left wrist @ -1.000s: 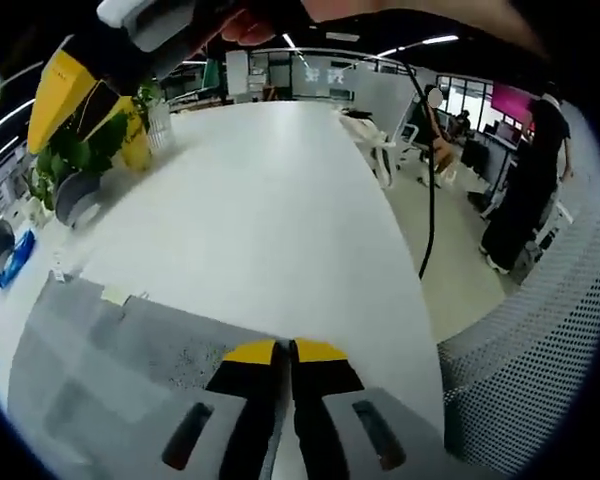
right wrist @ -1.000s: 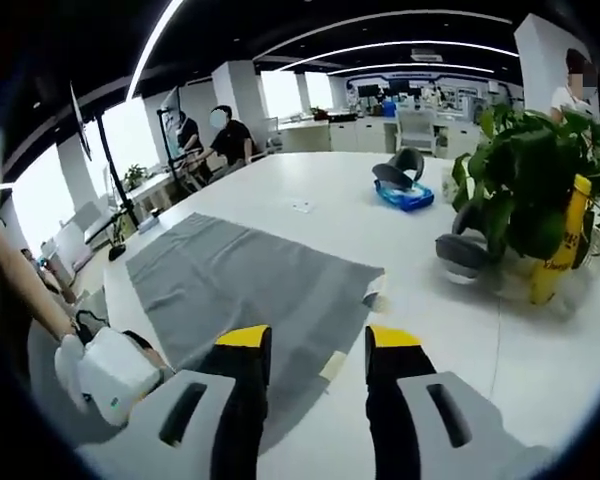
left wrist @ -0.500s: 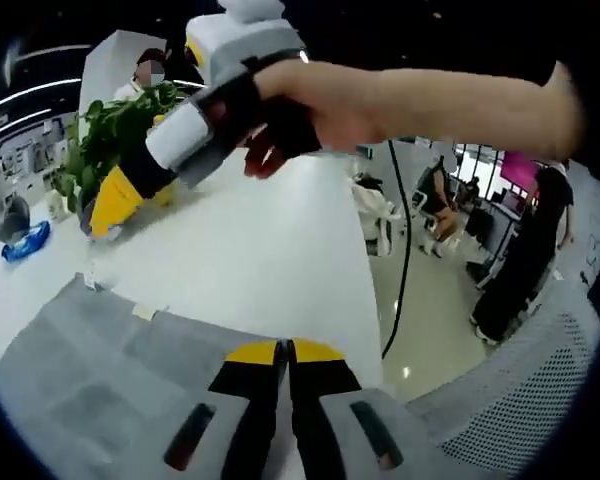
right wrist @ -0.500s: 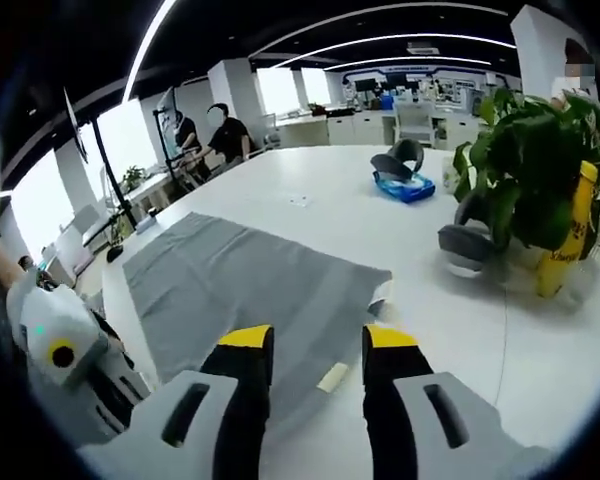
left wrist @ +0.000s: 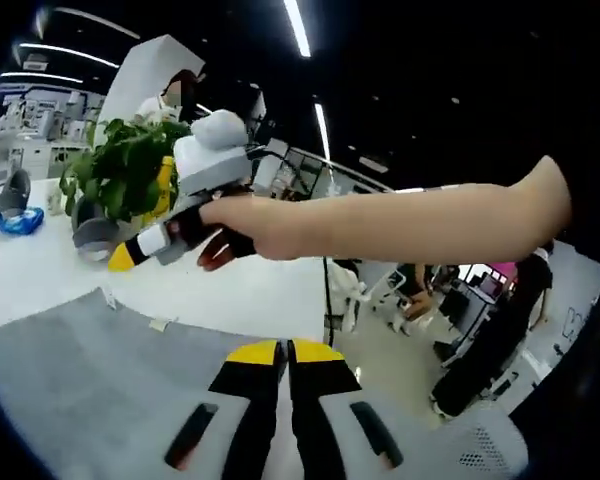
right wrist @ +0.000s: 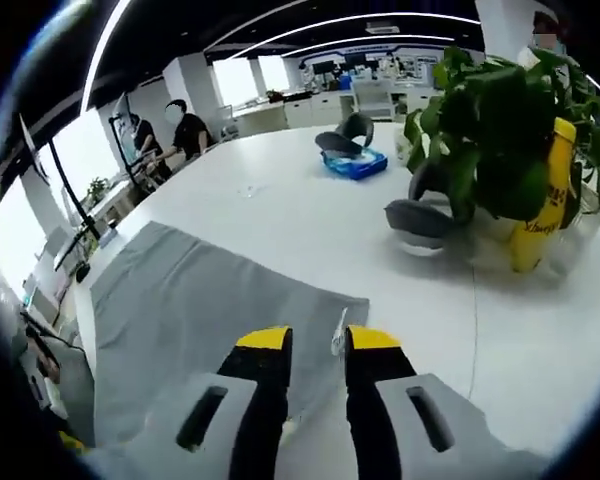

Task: Fold the towel on the table until its edges align and the towel forms a compact rectangular stack.

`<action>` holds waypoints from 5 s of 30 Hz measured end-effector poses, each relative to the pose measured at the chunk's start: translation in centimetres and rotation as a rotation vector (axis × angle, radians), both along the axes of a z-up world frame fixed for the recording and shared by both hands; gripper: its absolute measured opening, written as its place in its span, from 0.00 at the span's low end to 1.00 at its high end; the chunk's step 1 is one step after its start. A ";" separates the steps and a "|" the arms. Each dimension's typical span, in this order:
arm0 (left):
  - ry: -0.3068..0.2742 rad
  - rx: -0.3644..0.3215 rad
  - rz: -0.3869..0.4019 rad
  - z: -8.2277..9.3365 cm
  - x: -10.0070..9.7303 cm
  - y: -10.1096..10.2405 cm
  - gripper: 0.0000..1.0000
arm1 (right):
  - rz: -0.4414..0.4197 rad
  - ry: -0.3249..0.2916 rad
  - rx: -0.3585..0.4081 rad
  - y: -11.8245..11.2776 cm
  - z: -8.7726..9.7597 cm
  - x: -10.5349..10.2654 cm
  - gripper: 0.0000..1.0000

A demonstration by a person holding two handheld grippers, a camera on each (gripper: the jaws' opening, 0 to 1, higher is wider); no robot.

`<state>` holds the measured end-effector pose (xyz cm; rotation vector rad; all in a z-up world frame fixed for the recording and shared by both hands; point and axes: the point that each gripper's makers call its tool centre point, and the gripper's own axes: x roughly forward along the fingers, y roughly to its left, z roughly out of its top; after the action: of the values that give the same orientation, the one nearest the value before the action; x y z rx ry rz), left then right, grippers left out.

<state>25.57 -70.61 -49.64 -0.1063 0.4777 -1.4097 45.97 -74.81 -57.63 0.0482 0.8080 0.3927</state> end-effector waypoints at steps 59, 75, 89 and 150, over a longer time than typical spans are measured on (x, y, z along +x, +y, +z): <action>-0.151 -0.211 -0.028 11.4 -1.6 -1.7 0.02 | -0.032 -0.420 0.012 -1.7 13.7 9.6 0.04; -0.366 -0.280 0.076 17.8 -2.1 3.6 0.02 | 0.122 -0.533 0.032 5.4 21.1 10.1 0.04; -0.397 -0.310 0.270 19.0 -1.5 14.2 0.02 | 0.161 -0.527 0.207 11.6 23.0 9.0 0.04; -0.298 -0.054 0.401 10.6 -2.8 34.3 0.00 | 0.202 -0.335 0.315 29.1 19.0 7.6 0.04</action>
<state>22.80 -36.35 -39.02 -0.0310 0.1577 -1.0211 53.58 -45.73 -38.67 0.1903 0.4150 0.6971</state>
